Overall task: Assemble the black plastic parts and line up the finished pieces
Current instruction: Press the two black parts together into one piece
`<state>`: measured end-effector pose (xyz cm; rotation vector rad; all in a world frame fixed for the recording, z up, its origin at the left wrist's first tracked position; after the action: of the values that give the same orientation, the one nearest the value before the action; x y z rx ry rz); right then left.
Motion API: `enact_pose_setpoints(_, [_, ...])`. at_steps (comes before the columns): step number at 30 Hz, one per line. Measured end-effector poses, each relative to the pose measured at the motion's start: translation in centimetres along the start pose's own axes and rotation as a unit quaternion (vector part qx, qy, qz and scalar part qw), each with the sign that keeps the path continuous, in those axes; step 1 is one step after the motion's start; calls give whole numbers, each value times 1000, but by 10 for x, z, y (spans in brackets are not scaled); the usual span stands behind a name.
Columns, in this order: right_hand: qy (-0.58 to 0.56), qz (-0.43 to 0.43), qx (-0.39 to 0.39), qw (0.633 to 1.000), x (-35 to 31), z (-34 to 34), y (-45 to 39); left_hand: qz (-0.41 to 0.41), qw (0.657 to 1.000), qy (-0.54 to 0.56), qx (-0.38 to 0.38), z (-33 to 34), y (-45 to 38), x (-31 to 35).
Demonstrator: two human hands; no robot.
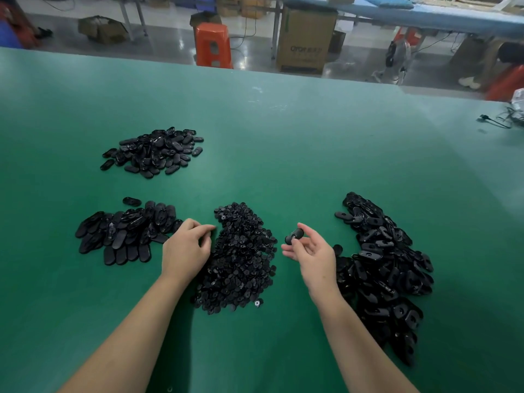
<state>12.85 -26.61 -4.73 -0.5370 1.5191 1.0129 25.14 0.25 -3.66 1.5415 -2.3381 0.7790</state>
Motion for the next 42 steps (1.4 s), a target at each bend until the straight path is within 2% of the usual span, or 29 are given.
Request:
enact_pose_setpoints(5, [-13,8,23,1000,10,3,2,-1,1000,4,4,-1,-1,0])
enact_pose_setpoints(13, [94,-44,48,993,5,7,11,-1,1000,10,2,-5,-2,3])
enact_pose_setpoints(17, [115,-65,60,989,1,8,14,-41,996,81,5,-7,2,-2])
enact_pose_setpoints(22, [112,-75,65,989,1,8,15,-134,956,258,23,-7,3,-4])
enact_pose_setpoints(26, [103,-65,66,990,3,8,14,-146,897,418,4,3,-1,28])
enact_pose_setpoints(28, [106,-68,67,990,3,7,14,-146,873,465,-8,9,-4,46])
enact_pose_setpoints(34, [107,-73,64,989,3,6,13,-168,836,521,-44,34,-2,83])
enact_pose_setpoints(42, [89,-64,56,992,8,6,9,-216,834,501,-76,52,5,99])
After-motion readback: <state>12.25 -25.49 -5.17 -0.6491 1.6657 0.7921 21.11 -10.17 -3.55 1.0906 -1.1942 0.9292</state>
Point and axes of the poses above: each hand's wrist, its own y-axis away from the middle knuckle, its own z-axis out of the palm, x = y × z, the point moved 8 cm from there along -y, towards the middle knuckle, and after that the axes turned 7 degrees about z, right-handed, at the moved point
